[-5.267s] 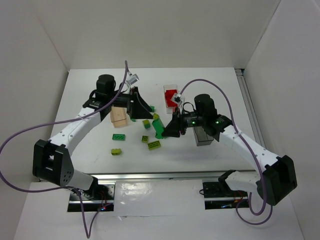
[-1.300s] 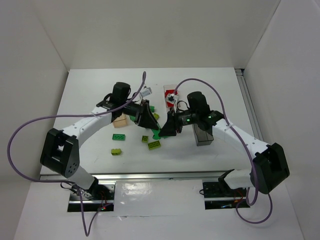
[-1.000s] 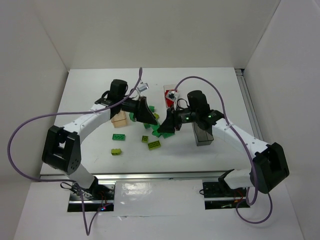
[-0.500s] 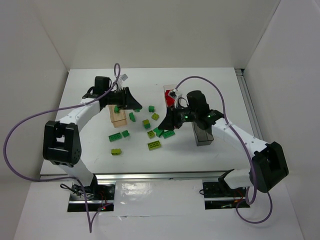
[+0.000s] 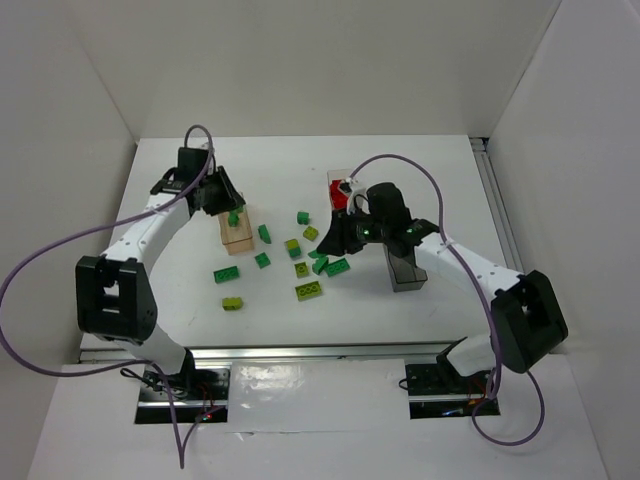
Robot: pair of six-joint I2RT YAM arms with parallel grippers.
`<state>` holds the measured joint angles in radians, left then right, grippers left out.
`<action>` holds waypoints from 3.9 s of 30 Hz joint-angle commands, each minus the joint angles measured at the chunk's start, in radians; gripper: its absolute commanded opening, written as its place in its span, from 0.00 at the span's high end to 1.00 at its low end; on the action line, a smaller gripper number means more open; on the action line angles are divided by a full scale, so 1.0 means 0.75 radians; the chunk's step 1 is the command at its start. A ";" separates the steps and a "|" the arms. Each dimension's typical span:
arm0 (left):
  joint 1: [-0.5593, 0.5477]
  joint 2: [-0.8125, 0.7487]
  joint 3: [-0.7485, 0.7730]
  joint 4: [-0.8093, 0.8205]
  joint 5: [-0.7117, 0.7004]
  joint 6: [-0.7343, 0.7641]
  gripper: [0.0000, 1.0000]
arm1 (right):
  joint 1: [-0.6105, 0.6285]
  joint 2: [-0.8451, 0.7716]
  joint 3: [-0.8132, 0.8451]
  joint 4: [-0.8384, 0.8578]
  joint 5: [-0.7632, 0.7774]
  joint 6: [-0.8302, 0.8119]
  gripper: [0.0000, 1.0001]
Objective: Sort the legos into containers by color
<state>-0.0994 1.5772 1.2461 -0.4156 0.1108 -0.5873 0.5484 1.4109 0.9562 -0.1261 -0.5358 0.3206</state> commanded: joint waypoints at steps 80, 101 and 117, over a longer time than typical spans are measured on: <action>-0.031 -0.050 -0.483 -0.323 -0.393 -1.197 0.28 | 0.175 0.371 0.472 0.154 0.561 -0.025 0.15; -0.092 0.118 -0.254 -0.334 -0.506 -0.751 0.10 | 0.175 0.371 0.419 0.156 0.473 -0.012 0.16; -0.174 0.212 -0.226 -0.383 -0.528 -0.651 0.05 | 0.199 0.395 0.419 0.170 0.444 0.012 0.16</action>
<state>-0.2207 1.7325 1.0649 -0.6655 -0.2665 -1.1046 0.6857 1.7142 1.2747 -0.0364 -0.1940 0.3218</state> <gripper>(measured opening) 0.949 0.839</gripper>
